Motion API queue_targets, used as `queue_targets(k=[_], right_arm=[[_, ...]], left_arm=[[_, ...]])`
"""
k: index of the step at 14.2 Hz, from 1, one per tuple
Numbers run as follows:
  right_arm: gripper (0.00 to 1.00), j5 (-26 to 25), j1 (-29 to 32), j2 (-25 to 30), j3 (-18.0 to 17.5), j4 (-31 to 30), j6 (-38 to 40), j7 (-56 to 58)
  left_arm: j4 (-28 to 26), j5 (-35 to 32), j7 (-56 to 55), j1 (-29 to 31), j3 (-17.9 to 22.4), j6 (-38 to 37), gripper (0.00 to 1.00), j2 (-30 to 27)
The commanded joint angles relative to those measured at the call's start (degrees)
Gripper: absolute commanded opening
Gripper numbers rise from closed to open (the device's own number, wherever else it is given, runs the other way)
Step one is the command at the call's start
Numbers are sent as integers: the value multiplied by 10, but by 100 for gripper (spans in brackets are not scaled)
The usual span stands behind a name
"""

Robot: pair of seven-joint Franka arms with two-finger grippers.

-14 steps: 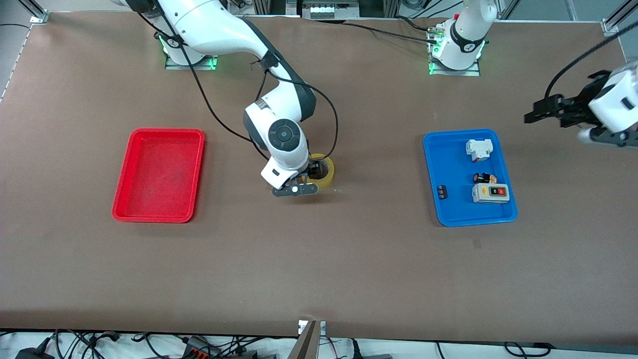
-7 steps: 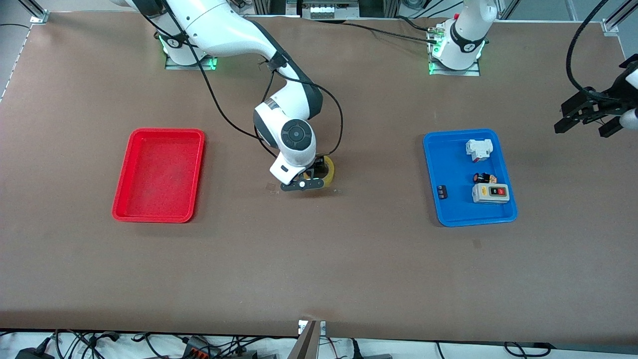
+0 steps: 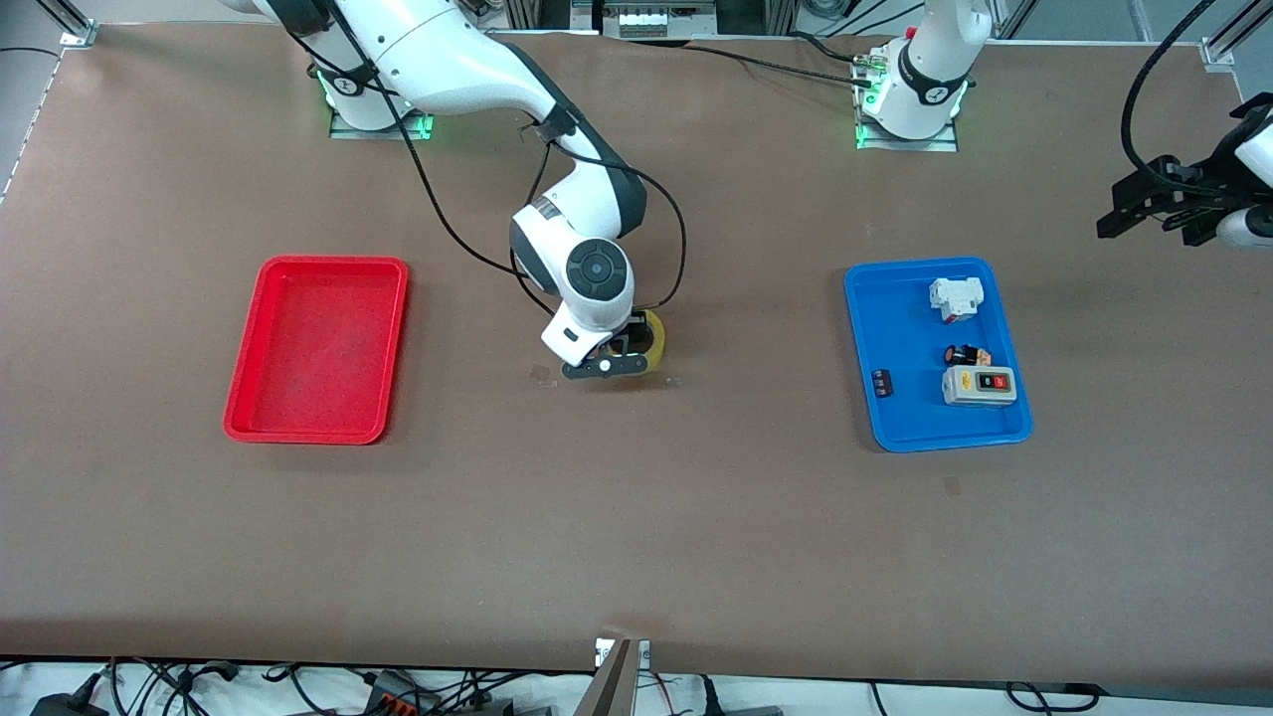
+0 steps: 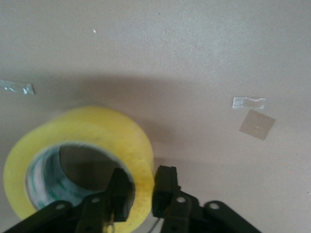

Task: Place and move tape with both arms
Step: 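Grasp the tape roll with the right gripper and carry it toward the red tray, then lower the tape into the red tray and open the right gripper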

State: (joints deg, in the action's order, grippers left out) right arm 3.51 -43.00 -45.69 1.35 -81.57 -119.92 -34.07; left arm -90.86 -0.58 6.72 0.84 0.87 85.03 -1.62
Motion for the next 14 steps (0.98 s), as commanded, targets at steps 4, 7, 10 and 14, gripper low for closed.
queue_targets(k=[4, 7, 10, 14], right_arm=[[0, 4, 42, 73, 12, 4, 69, -20], [0, 4, 152, 147, 11, -53, 103, 24], [0, 4, 289, 201, 11, -170, 66, 121], [0, -1, 427, 221, 12, -245, 54, 239]], left_arm=[[-11, 13, -11, -5, 4, -1, 100, -8], [-8, 14, -11, -1, 4, 2, 100, 4], [-7, 14, -22, -5, 1, 4, 100, 7], [-7, 14, -22, -4, 1, 3, 100, 7]])
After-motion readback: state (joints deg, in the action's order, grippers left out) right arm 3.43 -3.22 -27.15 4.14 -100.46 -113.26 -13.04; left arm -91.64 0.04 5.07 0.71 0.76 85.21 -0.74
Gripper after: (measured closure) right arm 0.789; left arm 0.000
